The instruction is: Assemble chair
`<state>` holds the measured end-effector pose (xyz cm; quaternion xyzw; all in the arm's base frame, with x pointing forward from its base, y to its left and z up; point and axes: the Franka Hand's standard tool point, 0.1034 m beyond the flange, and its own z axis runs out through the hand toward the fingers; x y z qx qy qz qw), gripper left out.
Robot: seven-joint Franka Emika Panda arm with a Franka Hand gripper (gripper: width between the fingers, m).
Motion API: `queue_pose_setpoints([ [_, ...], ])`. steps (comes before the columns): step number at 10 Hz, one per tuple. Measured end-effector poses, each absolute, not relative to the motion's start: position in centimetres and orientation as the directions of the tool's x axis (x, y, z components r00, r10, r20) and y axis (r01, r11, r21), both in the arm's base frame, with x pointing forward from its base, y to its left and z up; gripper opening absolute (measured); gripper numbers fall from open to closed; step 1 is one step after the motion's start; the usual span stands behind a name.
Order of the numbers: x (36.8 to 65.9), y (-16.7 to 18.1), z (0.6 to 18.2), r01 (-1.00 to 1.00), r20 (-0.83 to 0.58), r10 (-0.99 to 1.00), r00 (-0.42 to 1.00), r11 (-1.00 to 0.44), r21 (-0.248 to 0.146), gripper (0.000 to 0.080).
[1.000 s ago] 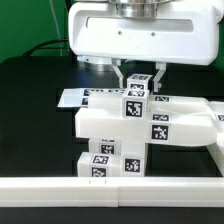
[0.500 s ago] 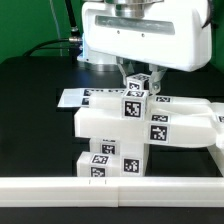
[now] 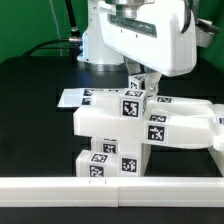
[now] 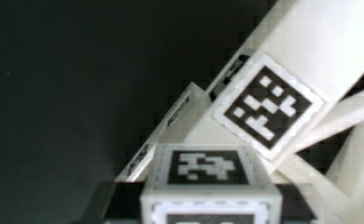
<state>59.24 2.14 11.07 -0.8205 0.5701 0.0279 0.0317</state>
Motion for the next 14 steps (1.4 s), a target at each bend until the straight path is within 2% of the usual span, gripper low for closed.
queue_pose_setpoints([
  [1,59.24,2.13,11.06,-0.93,-0.081,-0.927,0.367,-0.367,-0.021,0.0309],
  [2,59.18,2.13,11.04,-0.917,-0.082,-0.913,0.4,-0.399,-0.021,0.0483],
  [3,58.89,2.2,11.02,-0.904,-0.092,-0.9,0.427,-0.428,-0.008,0.0483],
  [4,58.92,2.14,11.03,-0.887,-0.091,-0.883,0.46,-0.461,-0.012,0.0611],
  [5,58.93,2.14,11.03,-0.852,-0.089,-0.848,0.522,-0.523,-0.02,0.0638],
  [8,58.92,2.08,11.02,-0.713,-0.081,-0.709,0.701,-0.701,-0.037,0.0648],
  [10,58.85,1.71,11.0,-0.521,-0.061,-0.519,0.853,-0.853,-0.029,0.0649],
  [14,58.81,1.33,10.96,-0.216,-0.047,-0.215,0.976,-0.976,-0.024,0.0649],
])
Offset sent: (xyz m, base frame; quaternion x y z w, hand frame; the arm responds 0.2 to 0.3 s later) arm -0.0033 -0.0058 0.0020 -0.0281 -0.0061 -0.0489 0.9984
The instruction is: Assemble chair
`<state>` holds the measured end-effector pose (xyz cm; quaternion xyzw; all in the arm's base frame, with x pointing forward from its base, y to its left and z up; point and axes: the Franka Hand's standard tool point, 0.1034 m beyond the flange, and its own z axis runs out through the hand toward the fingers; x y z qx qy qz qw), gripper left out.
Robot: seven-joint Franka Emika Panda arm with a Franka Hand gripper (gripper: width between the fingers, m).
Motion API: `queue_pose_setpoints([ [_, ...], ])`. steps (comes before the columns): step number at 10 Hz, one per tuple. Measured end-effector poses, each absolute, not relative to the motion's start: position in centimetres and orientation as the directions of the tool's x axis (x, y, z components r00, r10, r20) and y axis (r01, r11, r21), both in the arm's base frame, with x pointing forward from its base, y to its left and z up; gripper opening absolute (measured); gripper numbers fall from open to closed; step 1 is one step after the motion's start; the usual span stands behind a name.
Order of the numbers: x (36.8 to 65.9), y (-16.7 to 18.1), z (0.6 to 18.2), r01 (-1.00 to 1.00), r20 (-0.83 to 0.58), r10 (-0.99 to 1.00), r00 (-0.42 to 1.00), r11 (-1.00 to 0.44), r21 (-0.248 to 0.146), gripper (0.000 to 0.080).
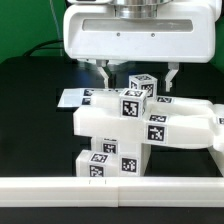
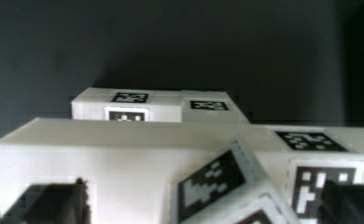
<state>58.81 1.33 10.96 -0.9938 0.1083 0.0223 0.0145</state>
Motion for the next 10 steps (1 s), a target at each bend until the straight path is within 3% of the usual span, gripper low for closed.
queue_pose_setpoints([
  [6,58.72,1.44,10.82,0.123,-0.043,0.124,0.991,-0.992,-0.019,0.0649],
  [8,58.72,1.43,10.82,0.118,-0.043,0.118,0.992,-0.993,-0.019,0.0389],
  [9,58.73,1.44,10.82,0.106,-0.043,0.107,0.993,-0.994,-0.018,0.0389],
  [10,58.72,1.43,10.81,0.094,-0.043,0.094,0.995,-0.995,-0.018,0.0284],
])
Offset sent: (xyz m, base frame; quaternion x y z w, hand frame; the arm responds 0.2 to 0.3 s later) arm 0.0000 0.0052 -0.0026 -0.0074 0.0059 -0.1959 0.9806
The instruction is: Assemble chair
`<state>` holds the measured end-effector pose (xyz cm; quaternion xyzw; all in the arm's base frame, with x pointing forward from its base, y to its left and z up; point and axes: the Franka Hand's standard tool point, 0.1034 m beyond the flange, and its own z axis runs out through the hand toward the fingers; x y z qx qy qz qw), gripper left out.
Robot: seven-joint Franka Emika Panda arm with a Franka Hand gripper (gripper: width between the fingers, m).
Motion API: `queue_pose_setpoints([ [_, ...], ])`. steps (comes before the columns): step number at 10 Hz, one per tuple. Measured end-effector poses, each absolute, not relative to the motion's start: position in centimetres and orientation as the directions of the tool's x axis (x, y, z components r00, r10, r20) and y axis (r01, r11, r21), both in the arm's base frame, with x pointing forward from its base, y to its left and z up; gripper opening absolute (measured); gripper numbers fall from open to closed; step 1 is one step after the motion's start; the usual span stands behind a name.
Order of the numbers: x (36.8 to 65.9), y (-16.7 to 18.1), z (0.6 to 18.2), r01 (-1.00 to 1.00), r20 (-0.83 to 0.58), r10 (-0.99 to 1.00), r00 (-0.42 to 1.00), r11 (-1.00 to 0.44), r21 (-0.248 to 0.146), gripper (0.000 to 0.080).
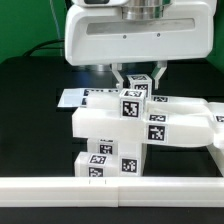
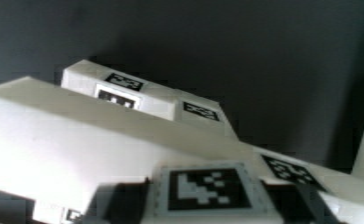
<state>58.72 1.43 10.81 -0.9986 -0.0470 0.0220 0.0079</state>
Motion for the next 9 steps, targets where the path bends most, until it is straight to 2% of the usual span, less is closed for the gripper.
queue_pose_setpoints([
  [2,58.73,1.44,10.81,0.052,-0.044,0.053,0.998,-0.999,-0.016,0.0284],
  [5,58.77,1.45,10.82,-0.235,-0.047,-0.234,0.971,-0.972,-0.021,0.0284],
  [9,58.81,1.75,10.78,-0.572,-0.062,-0.57,0.819,-0.819,-0.03,0.0284],
])
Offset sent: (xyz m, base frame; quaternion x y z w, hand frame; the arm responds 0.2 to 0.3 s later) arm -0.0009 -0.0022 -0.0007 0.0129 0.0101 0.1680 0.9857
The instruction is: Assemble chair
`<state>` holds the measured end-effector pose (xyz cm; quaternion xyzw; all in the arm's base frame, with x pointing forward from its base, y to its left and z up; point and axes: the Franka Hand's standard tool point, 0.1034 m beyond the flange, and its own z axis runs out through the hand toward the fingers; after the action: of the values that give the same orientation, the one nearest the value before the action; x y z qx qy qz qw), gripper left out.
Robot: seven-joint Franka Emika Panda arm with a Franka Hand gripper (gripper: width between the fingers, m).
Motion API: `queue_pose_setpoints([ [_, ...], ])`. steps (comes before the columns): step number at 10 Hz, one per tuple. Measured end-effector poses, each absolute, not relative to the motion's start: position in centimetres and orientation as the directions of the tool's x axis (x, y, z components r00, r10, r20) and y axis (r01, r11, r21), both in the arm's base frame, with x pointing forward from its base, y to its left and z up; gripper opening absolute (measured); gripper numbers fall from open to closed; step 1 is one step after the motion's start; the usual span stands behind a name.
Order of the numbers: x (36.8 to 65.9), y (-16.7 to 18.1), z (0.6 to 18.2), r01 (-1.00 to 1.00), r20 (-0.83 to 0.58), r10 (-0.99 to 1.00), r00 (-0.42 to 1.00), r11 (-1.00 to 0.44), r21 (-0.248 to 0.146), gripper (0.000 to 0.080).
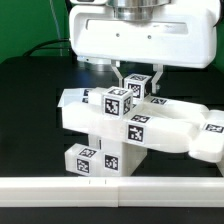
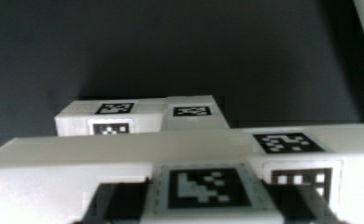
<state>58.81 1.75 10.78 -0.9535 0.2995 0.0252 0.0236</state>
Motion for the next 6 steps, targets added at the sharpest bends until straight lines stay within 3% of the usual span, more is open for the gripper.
queue_pose_setpoints([
  [4,58.84,1.91,10.78,-0.709,-0.069,-0.706,0.705,-0.705,-0.024,0.0284],
  [5,58.84,1.91,10.78,-0.708,-0.069,-0.706,0.705,-0.705,-0.024,0.0458],
  [6,58.84,1.91,10.77,-0.708,-0.07,-0.706,0.705,-0.705,-0.024,0.0581],
])
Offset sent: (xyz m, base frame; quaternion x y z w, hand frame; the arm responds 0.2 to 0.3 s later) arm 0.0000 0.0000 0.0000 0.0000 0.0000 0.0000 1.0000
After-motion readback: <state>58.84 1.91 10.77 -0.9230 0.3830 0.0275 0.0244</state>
